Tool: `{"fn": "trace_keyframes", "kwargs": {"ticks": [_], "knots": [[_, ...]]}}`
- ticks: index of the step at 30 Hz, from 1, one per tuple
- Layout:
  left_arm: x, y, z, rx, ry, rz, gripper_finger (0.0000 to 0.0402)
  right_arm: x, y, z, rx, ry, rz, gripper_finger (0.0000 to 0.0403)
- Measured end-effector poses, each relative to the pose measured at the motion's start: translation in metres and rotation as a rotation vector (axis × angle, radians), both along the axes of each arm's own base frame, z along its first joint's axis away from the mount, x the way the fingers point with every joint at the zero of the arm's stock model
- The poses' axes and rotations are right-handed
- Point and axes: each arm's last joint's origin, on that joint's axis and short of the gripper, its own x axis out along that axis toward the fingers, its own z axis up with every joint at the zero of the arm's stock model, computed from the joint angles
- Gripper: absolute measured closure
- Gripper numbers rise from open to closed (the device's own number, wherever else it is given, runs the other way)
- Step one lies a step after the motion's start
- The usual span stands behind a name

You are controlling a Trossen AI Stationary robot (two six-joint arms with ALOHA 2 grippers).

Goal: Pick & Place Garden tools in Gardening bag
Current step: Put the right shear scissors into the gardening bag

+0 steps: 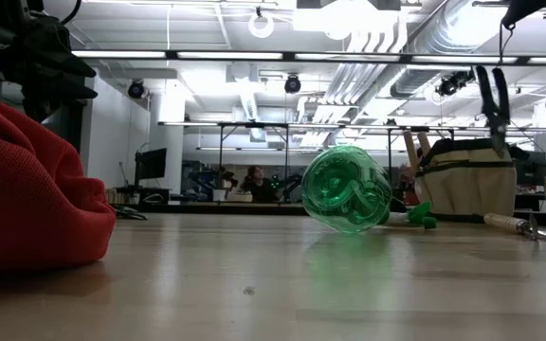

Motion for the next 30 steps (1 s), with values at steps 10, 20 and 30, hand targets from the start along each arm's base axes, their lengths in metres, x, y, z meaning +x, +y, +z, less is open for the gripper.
{"fn": "trace_keyframes", "kwargs": {"ticks": [10,20,30], "knots": [[0.0,0.0,0.0,0.0,0.0,0.0,0.0247,0.0,-0.002,0.003,-0.073,-0.012,-0.059,0.0399],[0.0,0.0,0.0,0.0,0.0,0.0,0.0247,0.003,-0.002,0.003,-0.077,-0.016,-0.062,0.0399],[0.0,0.0,0.0,0.0,0.0,0.0,0.0247,0.011,-0.003,0.003,-0.066,-0.003,-0.063,0.0399]]}}
